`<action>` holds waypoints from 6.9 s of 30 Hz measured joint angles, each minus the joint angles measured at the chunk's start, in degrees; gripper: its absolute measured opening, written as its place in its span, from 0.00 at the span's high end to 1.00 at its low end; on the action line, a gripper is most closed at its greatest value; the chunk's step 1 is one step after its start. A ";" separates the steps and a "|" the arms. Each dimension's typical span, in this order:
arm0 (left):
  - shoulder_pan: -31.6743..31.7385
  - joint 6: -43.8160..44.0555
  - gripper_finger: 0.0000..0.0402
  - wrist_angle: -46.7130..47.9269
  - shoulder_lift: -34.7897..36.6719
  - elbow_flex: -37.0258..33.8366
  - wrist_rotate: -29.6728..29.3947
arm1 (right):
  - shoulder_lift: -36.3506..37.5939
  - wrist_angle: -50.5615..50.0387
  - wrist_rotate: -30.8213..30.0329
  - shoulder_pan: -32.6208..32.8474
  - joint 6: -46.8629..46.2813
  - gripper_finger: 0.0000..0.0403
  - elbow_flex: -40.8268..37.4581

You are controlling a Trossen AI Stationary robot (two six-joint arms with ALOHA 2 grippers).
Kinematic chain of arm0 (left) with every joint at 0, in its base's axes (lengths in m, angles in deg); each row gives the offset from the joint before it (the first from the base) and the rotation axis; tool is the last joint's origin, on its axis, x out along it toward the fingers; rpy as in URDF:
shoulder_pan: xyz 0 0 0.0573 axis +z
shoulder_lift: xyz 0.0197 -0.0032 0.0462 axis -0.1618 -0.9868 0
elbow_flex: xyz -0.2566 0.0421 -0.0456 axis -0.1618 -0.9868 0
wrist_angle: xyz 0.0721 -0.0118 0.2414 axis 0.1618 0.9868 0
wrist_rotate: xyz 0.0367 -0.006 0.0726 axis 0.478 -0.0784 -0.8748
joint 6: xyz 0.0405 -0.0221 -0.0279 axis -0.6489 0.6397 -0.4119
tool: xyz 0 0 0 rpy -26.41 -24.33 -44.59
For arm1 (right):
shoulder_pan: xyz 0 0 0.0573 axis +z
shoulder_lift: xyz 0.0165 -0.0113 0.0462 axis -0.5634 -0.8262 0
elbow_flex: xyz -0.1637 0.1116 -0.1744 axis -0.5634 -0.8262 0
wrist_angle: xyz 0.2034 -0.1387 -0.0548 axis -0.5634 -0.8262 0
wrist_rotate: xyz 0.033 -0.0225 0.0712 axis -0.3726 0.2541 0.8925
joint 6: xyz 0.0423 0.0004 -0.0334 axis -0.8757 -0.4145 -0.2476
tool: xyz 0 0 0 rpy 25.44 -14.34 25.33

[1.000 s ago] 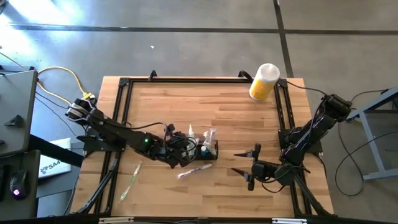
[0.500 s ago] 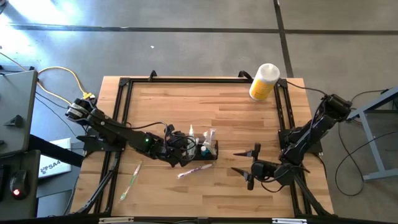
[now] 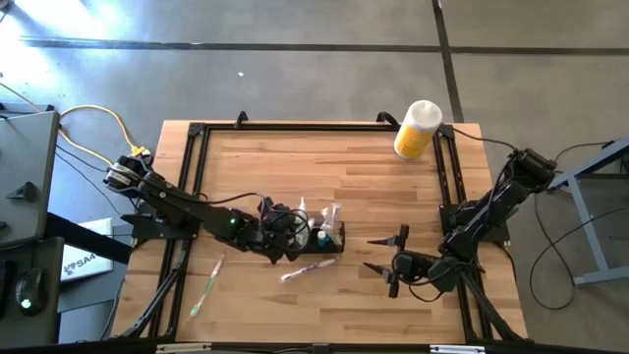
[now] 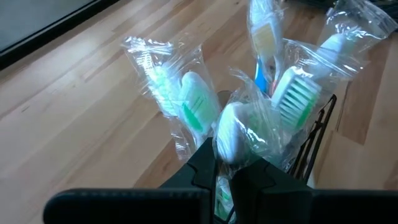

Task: Pick & Place toothbrushing station
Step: Put the green toothbrush into the black wire organizer

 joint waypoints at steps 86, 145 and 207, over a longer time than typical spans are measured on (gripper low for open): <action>-4.52 11.42 0.73 58.15 0.00 31.61 29.33 | 0.00 -2.38 0.03 0.01 -1.29 0.37 0.00; -21.74 46.66 0.73 54.85 -9.66 8.53 43.89 | 0.00 -2.99 9.06 -4.87 -2.16 0.37 0.00; -21.76 55.54 0.73 28.48 -4.77 -13.50 50.93 | 0.00 -5.07 14.91 -4.86 -2.39 0.37 0.00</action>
